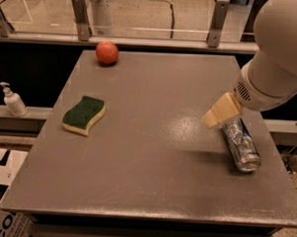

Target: Place redbull can upright

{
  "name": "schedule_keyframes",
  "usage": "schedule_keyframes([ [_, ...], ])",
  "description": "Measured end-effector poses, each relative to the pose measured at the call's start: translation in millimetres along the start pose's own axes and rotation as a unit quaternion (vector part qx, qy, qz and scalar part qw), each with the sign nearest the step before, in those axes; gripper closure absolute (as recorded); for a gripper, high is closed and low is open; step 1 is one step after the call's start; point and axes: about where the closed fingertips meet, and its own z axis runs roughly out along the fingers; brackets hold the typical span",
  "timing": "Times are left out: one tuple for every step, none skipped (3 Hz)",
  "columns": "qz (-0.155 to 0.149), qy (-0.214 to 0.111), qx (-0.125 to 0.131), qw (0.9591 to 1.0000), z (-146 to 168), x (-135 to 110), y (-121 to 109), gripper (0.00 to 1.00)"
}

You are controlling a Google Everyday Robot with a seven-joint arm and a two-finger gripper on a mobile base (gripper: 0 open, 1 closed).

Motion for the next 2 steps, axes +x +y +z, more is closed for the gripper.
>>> schedule_keyframes([
  [0.024, 0.000, 0.001, 0.9997, -0.6, 0.2, -0.1, 0.00],
  [0.023, -0.001, -0.009, 0.9997, 0.2, 2.2, -2.7, 0.00],
])
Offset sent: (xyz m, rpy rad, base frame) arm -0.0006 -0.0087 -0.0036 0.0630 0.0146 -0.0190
